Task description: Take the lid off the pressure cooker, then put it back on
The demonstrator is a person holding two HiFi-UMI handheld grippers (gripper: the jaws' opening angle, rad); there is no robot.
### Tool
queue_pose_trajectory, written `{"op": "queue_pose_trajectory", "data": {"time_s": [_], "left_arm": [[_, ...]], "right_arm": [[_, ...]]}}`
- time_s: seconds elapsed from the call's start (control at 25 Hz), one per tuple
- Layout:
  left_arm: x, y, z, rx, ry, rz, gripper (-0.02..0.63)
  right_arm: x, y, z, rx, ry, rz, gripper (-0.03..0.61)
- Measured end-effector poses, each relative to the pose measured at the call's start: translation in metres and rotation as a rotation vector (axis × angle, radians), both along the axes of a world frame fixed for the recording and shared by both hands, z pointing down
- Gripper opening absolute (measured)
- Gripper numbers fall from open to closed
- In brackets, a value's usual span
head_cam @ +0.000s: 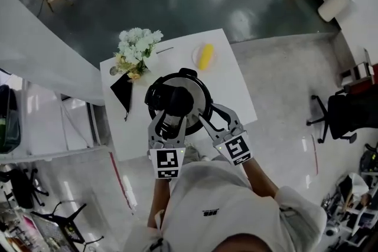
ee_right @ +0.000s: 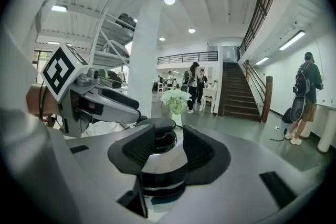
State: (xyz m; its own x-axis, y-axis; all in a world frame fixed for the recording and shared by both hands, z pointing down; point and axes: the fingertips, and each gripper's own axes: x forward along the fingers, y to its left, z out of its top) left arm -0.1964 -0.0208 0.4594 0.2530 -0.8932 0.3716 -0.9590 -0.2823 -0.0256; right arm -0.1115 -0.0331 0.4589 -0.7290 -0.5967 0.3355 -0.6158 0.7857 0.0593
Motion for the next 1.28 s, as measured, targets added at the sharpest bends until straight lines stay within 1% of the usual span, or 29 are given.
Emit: {"op": "queue_pose_trajectory", "data": {"time_s": [0.24,0.4,0.6,0.68,0.8,0.96,1.28], "left_arm": [[0.002,-0.020,0.010,-0.051,0.017,0.057,0.270],[0.004,-0.030,0.018,-0.094,0.028,0.070,0.288],[0.007,-0.042,0.027,-0.145,0.008,0.062,0.307],[0.009,-0.047,0.033,-0.169,-0.007,0.051,0.313],[0.011,-0.052,0.047,-0.228,-0.026,0.036,0.319],[0.012,-0.058,0.055,-0.280,-0.020,0.019,0.327],[0.012,-0.065,0.071,-0.350,-0.041,-0.006,0.330]], "right_arm": [[-0.005,-0.014,0.005,-0.039,0.025,0.043,0.163],[-0.008,-0.021,0.011,-0.054,0.036,0.035,0.164],[-0.009,-0.034,0.020,-0.033,0.030,-0.013,0.164],[-0.009,-0.038,0.020,-0.055,0.027,-0.028,0.164],[-0.008,-0.047,0.026,-0.046,0.027,-0.078,0.164],[-0.013,-0.054,0.026,-0.097,0.047,-0.127,0.164],[-0.022,-0.063,0.031,-0.111,0.041,-0.204,0.164]]}}
